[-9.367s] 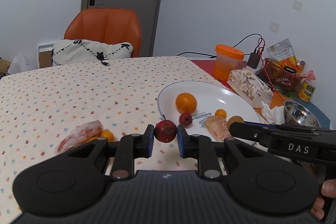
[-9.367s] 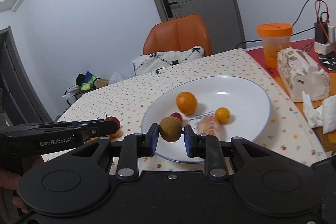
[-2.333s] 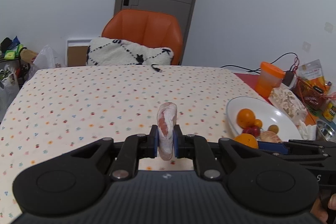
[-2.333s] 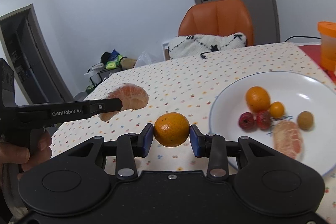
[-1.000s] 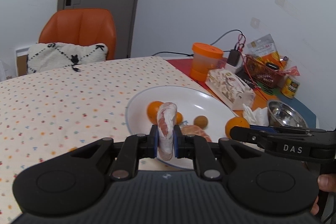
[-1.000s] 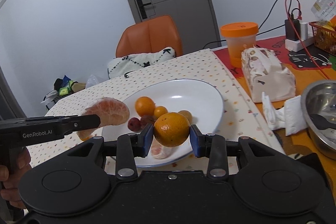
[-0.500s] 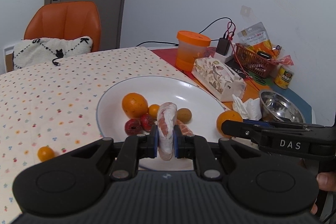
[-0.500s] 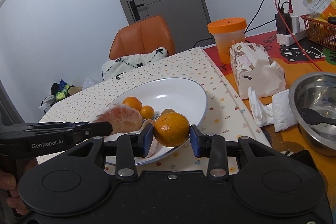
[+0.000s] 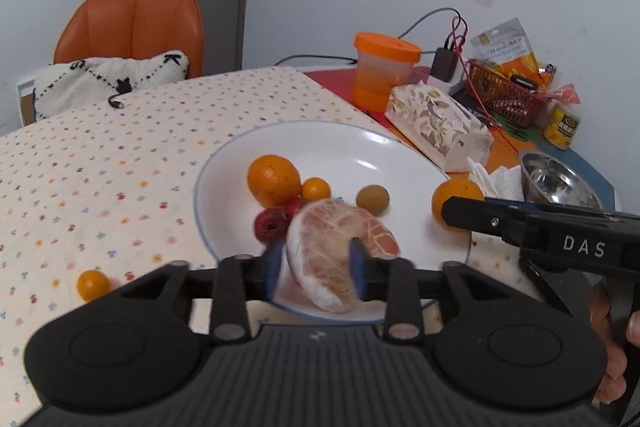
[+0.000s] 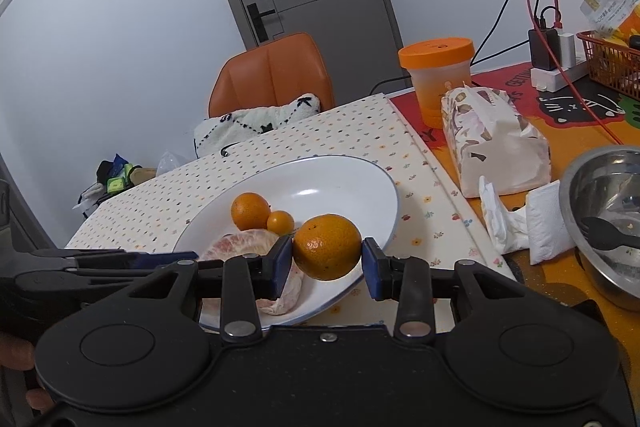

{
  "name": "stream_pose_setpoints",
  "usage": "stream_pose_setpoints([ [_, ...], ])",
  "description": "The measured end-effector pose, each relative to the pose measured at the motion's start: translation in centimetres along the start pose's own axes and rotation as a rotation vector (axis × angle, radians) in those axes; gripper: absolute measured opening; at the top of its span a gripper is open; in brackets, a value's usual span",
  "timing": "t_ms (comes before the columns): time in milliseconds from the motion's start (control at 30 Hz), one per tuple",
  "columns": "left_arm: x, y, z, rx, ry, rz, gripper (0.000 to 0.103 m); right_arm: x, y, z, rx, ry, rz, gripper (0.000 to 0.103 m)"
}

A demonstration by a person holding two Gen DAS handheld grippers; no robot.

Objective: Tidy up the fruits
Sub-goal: 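Open the left gripper to drop the bread roll while the right gripper releases the mandarin onto the plate, then move both open grippers back to the remaining fruit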

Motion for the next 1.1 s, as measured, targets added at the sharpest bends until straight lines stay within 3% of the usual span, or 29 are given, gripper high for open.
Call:
stream_pose_setpoints([
  [100, -1.0, -0.1, -0.4, 0.013, 0.029, -0.003, 0.052, 0.0, -0.2, 0.0, -0.001, 0.003, 0.001, 0.040],
  [367, -2.8, -1.8, -0.9, 0.000, 0.062, -0.053, 0.060, -0.3, -1.2, -0.3, -0.018, 0.015, -0.018, 0.041],
  [600, -5.2, -3.7, -0.9, -0.010, 0.102, -0.120, 0.085, -0.2, -2.4, 0.1, -0.026, 0.007, -0.034, 0.049],
  [867, -6.8, -5.2, 0.0, -0.035, 0.109, -0.153, 0.087, -0.5, -3.9, 0.5, -0.048, -0.002, -0.052, 0.072],
  [1100, -8.3, -6.0, 1.2, -0.053, 0.107, -0.191, 0.095, -0.8, -5.0, 1.0, -0.061, -0.010, -0.068, 0.085],
])
Point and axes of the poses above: each gripper's, at about its wrist camera, not at the fingertips, and x roughly the way its jaws point, y to its right, z to its underside, the point moved 8 cm from there along x, roughly the way its jaws point, and after that the axes turned 7 degrees about z, right-handed, at the moved point
